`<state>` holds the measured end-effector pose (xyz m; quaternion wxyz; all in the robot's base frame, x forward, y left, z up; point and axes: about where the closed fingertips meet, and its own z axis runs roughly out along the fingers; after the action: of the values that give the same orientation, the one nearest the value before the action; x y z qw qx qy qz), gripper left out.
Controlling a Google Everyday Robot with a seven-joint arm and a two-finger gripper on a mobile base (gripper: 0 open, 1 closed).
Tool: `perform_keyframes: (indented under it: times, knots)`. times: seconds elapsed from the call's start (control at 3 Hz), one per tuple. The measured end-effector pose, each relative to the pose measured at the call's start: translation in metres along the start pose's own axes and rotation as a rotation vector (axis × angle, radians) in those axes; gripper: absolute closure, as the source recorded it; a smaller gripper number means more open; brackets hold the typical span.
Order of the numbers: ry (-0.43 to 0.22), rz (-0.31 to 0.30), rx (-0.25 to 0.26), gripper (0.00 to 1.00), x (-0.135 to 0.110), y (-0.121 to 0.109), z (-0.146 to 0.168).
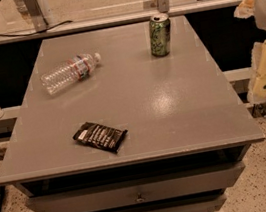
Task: Move rxbar chocolate near water bottle
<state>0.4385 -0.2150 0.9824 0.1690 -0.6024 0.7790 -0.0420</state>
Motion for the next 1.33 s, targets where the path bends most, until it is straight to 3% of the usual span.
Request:
perform_keyframes:
  times: [0.33,0.67,1.33]
  knots:
    - [0.0,0.0,0.0,0.0,0.0,0.0,0.0]
    - [-0.061,0.02,-0.026,0.0,-0.007,0.004,0.005]
    - [-0.367,0.079,-0.125,0.0,-0.065,0.049,0.043]
